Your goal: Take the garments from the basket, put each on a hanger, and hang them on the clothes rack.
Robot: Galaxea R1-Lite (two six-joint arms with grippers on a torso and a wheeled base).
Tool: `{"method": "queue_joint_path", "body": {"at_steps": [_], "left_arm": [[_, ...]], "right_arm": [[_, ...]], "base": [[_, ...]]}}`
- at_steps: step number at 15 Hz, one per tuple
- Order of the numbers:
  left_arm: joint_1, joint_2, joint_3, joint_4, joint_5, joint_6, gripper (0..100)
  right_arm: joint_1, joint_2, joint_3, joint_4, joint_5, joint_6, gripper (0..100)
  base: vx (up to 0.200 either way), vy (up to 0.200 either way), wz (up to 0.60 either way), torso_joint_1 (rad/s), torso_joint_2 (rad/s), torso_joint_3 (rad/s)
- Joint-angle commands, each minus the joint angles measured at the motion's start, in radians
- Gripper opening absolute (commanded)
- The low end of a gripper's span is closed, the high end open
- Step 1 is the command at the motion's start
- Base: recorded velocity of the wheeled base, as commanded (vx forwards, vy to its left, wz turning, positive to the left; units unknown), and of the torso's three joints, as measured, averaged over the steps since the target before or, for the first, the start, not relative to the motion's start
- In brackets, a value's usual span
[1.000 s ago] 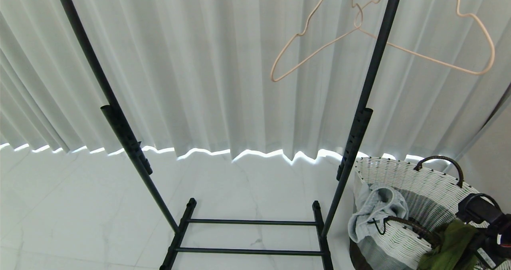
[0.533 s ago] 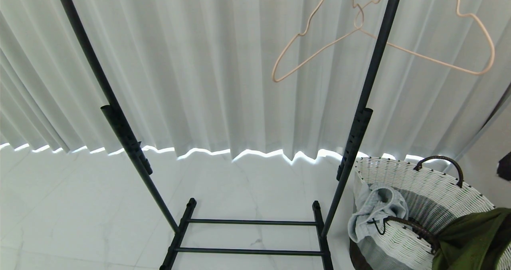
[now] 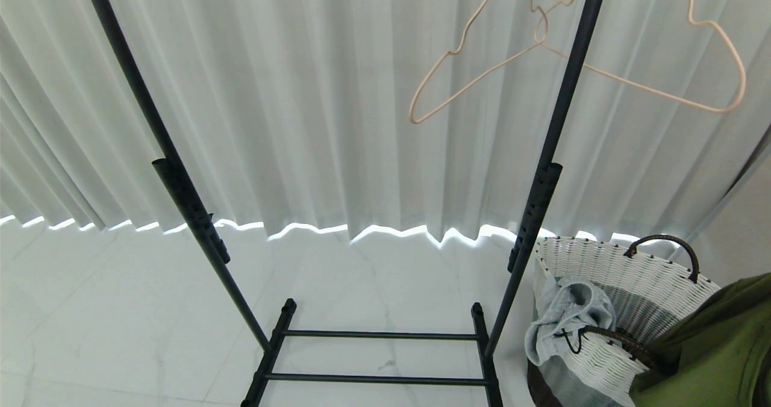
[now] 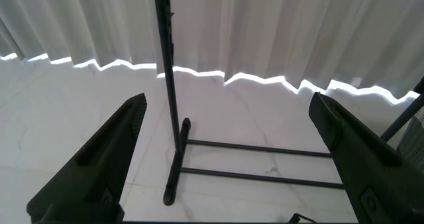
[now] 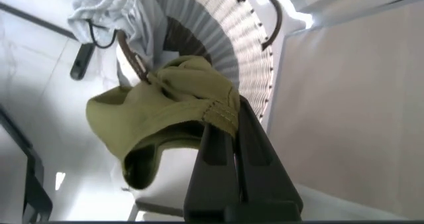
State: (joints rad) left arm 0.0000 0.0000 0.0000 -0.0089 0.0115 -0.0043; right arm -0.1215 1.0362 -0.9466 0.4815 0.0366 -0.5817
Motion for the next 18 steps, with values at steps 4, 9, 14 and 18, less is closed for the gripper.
{"method": "queue_joint_path", "body": {"at_steps": [4,9,14,18], "left_arm": [[0.0,0.0,0.0,0.0,0.001,0.0,100],[0.0,0.0,0.0,0.0,0.001,0.004,100],[0.0,0.0,0.0,0.0,0.001,0.003,100],[0.002,0.0,0.0,0.0,0.001,0.003,100]], "right_arm": [[0.0,-0.024,0.002,-0.001,-0.001,-0.001,0],[0.0,-0.028,0.005,0.0,-0.001,-0.001,0],[0.002,-0.027,0.005,-0.001,0.0,-0.001,0],[0.013,-0.027,0.005,0.0,0.0,-0.001,0]], "base": [[-0.2,0.0,0.0,0.004,0.0,0.002],[-0.08,0.0,0.0,-0.001,0.0,0.003],[0.0,0.12,0.0,0.001,0.0,0.003],[0.0,0.2,0.0,0.005,0.01,0.004]]}}
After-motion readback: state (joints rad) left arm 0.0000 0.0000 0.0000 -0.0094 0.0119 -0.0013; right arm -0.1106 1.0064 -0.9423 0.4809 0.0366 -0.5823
